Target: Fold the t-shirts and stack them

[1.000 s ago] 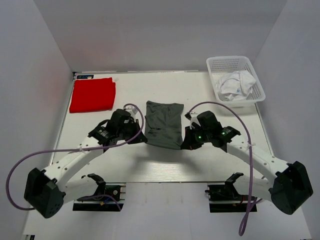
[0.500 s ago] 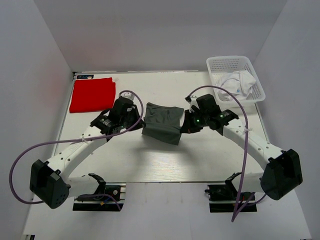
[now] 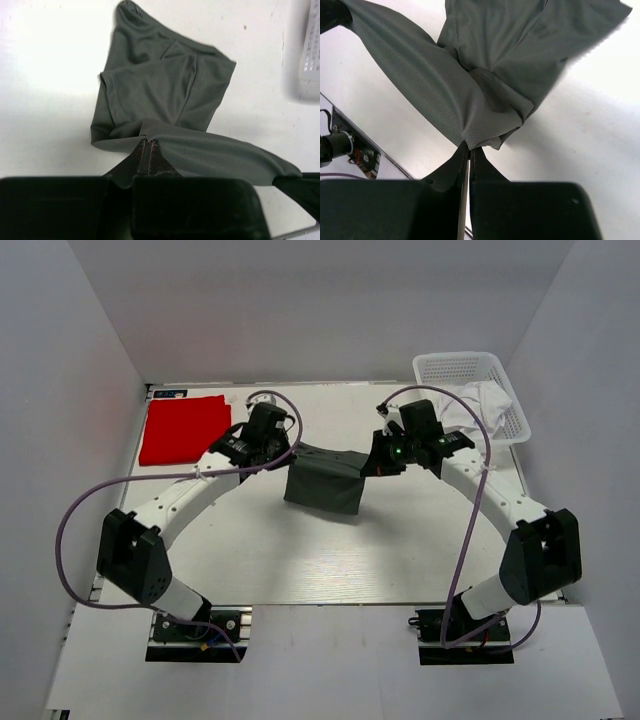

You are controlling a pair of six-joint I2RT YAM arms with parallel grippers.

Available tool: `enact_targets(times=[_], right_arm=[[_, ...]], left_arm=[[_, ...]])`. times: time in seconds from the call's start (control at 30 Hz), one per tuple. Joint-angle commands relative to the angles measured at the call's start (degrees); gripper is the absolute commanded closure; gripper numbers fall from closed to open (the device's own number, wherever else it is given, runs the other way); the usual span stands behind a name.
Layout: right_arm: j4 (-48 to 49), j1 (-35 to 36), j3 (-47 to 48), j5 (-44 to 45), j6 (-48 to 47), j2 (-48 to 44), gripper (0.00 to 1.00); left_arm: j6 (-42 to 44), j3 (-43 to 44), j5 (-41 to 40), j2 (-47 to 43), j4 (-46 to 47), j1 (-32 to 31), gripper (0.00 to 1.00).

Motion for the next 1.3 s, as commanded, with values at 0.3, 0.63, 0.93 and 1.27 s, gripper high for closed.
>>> enact_targets(times=[0.3,0.63,0.93,1.27], right_arm=[[0.3,-6.8,10.2,-2.9,-3.9,11.1,1.00],[4.0,-11.0,20.5,-6.8,-5.3,26.8,1.00],[13.2,-12.3,43.0,0.1,-3.5,43.4,0.10],[22.0,-8.2,19.8,-2.8,-4.4,29.5,0.10]], left_arm=[[6.3,15.1,-2.2,14.3,2.2,7.0,1.00],[8.2,30.0,0.1,31.9,2.9,9.4,1.00],[13.9,63.0,8.2,51.6,4.8,11.9,0.00],[16.3,32.9,16.8,36.3,17.5,10.2,0.00]])
